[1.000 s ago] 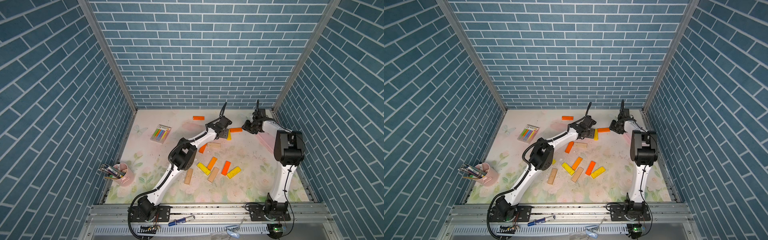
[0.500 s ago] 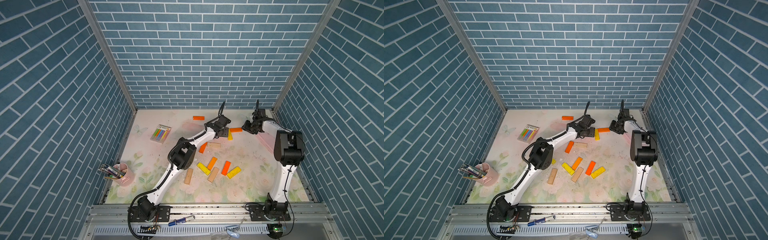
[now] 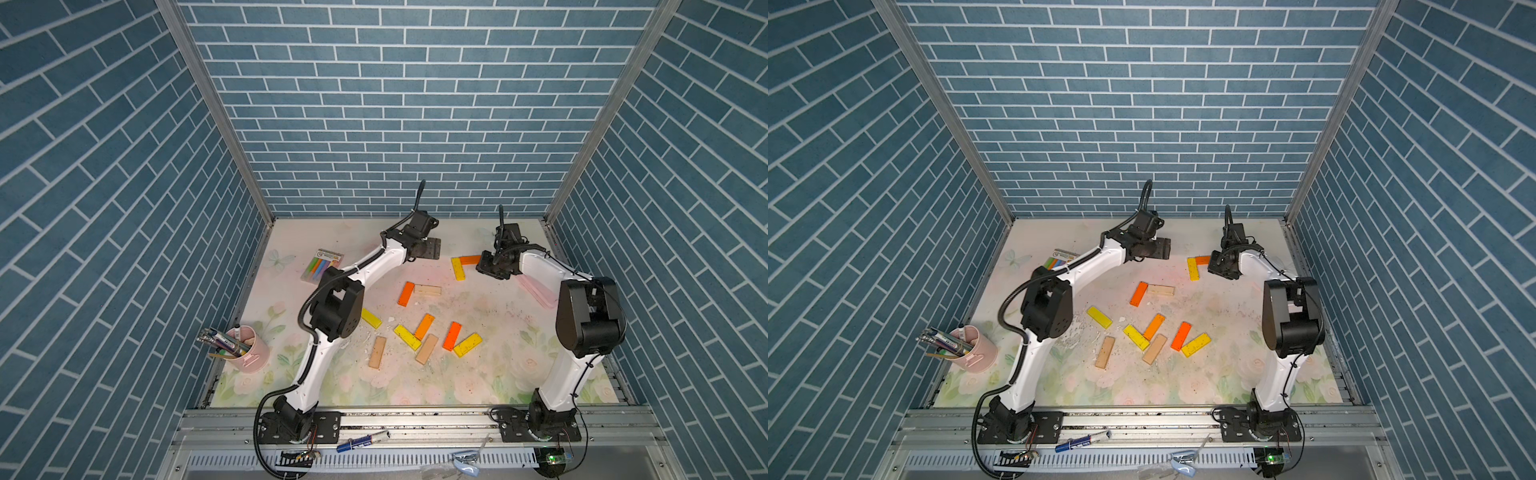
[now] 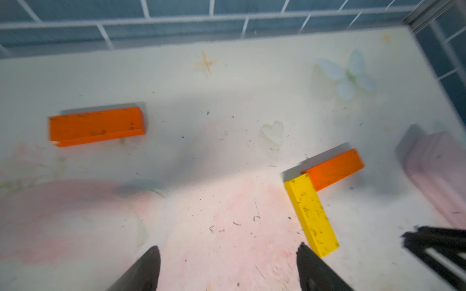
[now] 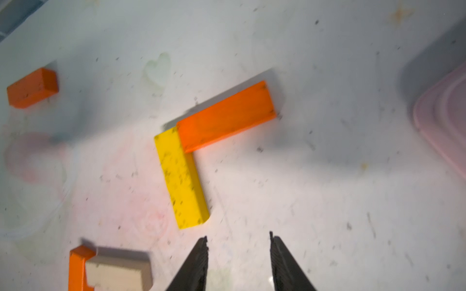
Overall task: Assemble the number 6 with building blocks
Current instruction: Pick up the building block from the center of the board.
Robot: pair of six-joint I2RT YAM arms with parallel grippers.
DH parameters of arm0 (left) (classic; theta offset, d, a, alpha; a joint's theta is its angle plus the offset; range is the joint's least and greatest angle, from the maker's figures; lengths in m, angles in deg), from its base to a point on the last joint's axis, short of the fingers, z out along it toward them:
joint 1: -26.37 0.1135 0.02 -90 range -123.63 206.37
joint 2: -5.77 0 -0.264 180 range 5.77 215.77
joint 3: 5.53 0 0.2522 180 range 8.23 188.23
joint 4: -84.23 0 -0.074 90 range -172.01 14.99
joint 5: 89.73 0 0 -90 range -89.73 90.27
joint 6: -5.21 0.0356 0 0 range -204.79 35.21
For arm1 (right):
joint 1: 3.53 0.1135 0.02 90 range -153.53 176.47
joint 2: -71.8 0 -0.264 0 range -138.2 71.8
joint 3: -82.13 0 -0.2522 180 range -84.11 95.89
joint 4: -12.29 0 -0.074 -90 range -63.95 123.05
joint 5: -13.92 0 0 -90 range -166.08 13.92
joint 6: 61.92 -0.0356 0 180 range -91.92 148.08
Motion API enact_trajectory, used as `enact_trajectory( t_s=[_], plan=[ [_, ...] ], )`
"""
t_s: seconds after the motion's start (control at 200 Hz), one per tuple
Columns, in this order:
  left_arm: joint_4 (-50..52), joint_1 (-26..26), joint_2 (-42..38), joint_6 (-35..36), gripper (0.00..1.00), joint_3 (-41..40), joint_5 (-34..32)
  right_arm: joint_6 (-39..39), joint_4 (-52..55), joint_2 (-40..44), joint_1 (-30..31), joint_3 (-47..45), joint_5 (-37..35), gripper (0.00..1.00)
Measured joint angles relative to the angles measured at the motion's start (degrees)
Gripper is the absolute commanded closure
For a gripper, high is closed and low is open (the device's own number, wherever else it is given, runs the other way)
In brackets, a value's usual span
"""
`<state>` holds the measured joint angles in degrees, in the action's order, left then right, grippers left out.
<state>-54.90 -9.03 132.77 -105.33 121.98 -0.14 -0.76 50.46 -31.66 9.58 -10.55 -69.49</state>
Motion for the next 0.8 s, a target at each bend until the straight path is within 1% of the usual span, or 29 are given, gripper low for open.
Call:
enact_trajectory(
  t_s=[0.2, 0.34, 0.425, 0.61, 0.705, 0.8],
  plan=[
    [1.95, 1.68, -19.63, 6.08, 0.05, -12.85, 3.06, -6.80, 2.56, 9.09, 6.82, -8.28, -5.55, 0.47],
    [5.33, 1.84, -29.35, 9.22, 0.01, -20.92, 4.59, -12.00, 5.05, 12.94, 11.41, -13.53, -8.63, 0.45],
    [7.23, 1.84, -34.67, 10.12, 0.01, -26.71, 5.92, -15.50, 6.54, 15.10, 14.49, -16.92, -9.42, 0.44],
    [9.01, 1.84, -42.40, 11.06, 0.01, -36.87, 8.39, -24.06, 8.87, 19.39, 20.70, -23.02, -10.10, 0.44],
    [8.70, 1.84, -44.11, 11.10, 0.01, -40.83, 9.73, -28.20, 9.51, 21.57, 22.47, -25.59, -10.10, 0.46],
    [8.20, 1.84, -44.04, 11.13, 0.01, -42.71, 10.97, -31.87, 9.92, 23.67, 23.45, -27.69, -10.08, 0.47]
  ],
)
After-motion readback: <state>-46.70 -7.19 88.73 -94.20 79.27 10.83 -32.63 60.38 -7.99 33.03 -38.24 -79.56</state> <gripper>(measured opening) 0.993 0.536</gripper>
